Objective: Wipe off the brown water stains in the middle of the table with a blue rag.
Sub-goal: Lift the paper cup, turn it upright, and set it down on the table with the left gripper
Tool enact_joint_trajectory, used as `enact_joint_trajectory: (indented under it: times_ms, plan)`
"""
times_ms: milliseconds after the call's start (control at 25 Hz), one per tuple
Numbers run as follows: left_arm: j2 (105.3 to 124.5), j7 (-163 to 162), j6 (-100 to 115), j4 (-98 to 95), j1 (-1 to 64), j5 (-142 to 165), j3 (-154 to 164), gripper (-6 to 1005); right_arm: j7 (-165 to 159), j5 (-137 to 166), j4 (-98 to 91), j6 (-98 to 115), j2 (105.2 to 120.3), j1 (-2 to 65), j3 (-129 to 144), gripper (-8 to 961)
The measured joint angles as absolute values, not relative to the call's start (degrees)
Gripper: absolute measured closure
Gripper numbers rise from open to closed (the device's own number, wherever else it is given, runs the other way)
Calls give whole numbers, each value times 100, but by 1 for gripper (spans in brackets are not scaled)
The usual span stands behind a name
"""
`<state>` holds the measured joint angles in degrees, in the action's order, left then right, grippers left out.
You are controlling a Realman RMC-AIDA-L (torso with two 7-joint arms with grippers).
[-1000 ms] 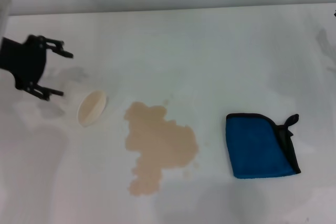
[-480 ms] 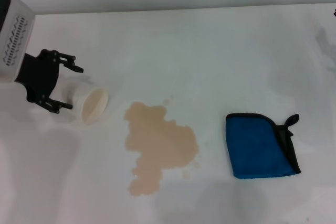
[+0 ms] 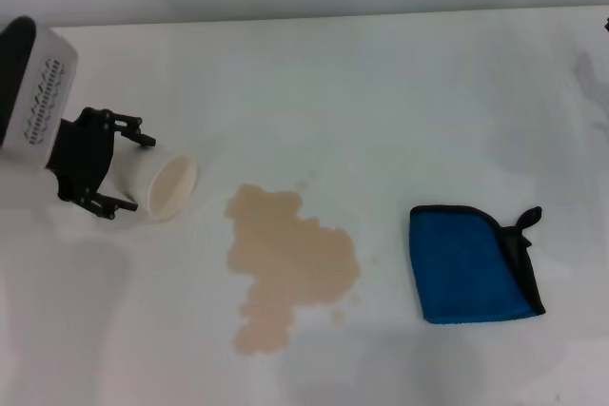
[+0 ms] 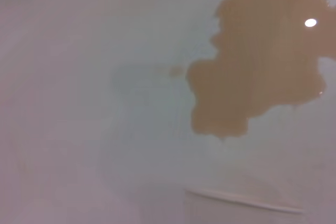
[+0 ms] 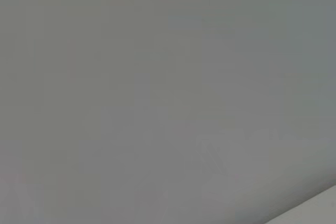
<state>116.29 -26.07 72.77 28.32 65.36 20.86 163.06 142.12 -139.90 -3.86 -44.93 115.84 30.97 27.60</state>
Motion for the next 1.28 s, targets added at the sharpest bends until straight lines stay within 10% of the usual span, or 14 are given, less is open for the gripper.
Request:
enact_joint_trajectory:
  times_ms: [1280]
  plan:
    - [11389,-3090,7078,2426,5820,-288,16295,318,14212,-13948,-335,-4487,11579,3087,2800,177]
